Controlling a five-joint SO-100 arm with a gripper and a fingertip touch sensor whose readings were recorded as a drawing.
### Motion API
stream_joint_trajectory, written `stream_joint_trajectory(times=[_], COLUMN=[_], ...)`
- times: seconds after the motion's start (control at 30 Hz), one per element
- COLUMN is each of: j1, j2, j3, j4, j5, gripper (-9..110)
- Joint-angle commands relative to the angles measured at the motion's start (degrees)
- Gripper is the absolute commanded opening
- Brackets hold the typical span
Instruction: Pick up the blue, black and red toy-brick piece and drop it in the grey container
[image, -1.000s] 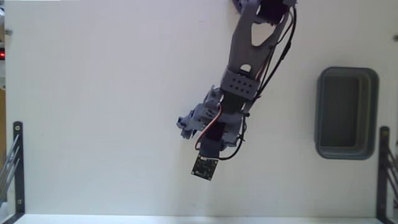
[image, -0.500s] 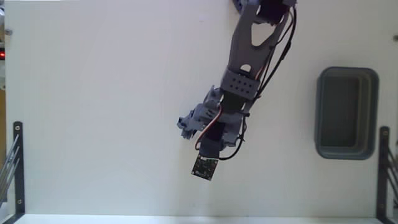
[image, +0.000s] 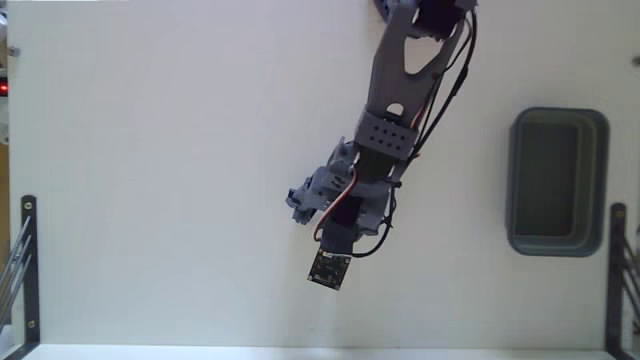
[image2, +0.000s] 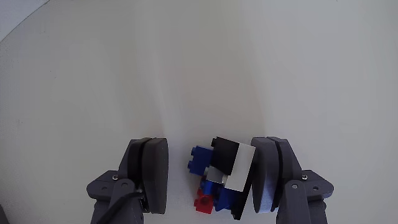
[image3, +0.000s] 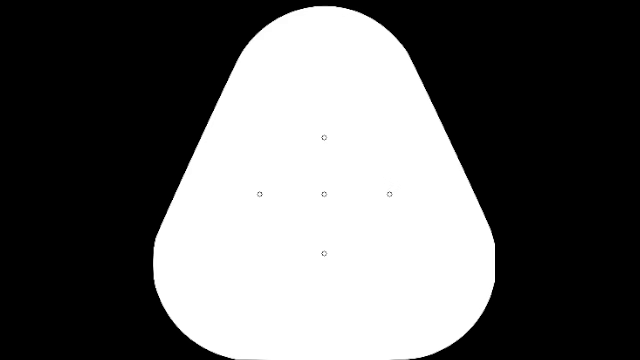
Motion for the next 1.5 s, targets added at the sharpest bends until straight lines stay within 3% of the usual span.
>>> stream_joint_trajectory(times=[0.0,1.47], j1=[1.08,1.08], j2=[1.85,1.85], j3=[-0.36,-0.36], j4=[-0.79,-0.79], j5=[0.00,0.00], gripper=[78,65])
